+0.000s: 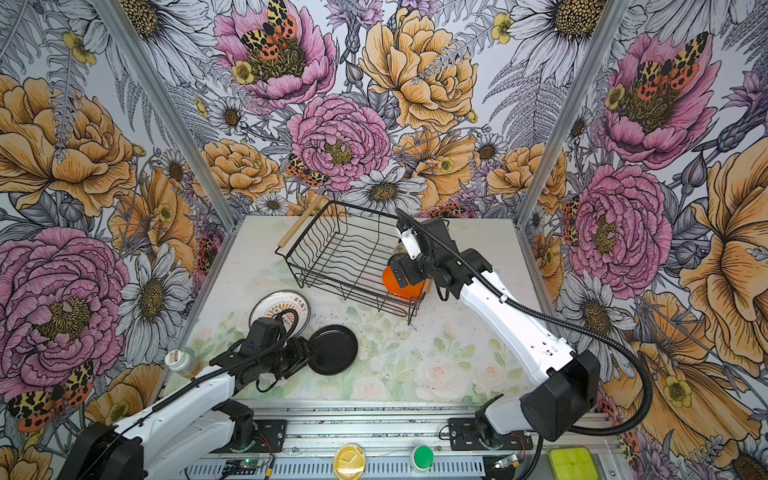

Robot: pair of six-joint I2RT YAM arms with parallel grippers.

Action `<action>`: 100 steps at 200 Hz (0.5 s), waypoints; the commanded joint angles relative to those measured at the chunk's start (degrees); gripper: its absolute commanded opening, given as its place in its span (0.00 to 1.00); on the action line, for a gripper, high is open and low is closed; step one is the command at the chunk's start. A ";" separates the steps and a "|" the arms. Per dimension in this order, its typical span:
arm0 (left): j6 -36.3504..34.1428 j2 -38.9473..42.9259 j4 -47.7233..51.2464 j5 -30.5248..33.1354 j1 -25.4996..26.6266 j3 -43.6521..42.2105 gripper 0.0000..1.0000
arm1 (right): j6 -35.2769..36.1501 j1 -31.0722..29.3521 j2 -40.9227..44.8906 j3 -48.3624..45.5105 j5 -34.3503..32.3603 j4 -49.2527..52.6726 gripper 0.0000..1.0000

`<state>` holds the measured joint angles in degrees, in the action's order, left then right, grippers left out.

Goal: Unload the plates from the dish rack
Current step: 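Lay the black plate down with the left gripper while the right returns to the rack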

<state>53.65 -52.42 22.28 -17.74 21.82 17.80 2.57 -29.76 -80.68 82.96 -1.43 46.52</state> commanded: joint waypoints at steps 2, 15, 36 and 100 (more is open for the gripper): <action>-0.34 2.66 7.84 3.69 -1.34 1.95 0.99 | 4.01 -0.15 -1.42 4.85 2.19 4.07 0.99; -0.23 4.82 9.32 3.83 -2.31 2.36 0.99 | 5.24 -0.47 -3.18 6.61 1.51 6.74 0.99; -0.60 6.92 10.52 2.78 -3.78 3.38 0.99 | 7.87 -0.56 -6.98 9.84 -0.33 11.48 0.99; -1.80 7.48 13.00 2.14 -4.08 7.76 0.99 | 14.02 0.12 -20.62 23.70 -3.75 20.40 0.99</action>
<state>53.19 -45.89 33.67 -16.05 18.17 23.59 13.04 -30.02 -99.18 101.89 -4.47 63.05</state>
